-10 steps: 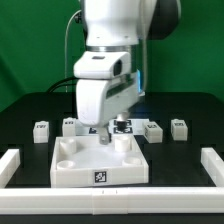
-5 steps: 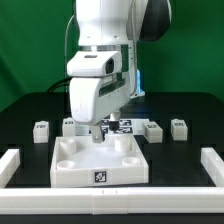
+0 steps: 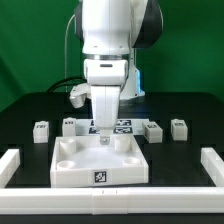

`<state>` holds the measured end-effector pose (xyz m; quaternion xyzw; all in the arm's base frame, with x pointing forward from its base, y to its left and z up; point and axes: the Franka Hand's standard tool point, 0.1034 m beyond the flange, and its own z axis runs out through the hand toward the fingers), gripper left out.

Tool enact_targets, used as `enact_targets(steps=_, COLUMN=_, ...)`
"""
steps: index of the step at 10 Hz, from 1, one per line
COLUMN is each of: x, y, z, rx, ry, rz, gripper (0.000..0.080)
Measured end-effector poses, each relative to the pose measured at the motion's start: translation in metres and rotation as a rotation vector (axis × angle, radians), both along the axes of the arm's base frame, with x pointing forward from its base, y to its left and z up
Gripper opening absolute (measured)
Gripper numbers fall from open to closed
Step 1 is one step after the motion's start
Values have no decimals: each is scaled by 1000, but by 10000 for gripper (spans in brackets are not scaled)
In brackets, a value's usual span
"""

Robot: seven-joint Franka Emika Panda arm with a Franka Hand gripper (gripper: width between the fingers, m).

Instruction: Assemble one leg

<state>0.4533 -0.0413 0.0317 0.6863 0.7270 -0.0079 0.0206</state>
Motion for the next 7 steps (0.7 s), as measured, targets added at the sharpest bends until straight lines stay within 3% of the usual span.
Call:
enact_targets(steps=3, x=-10, y=-19, z=-13, rx=5, ry=24, rz=17, gripper=650)
enact_targets(steps=7, x=-15, y=-22, z=-25, rx=11, ry=45, rz=5, gripper=650)
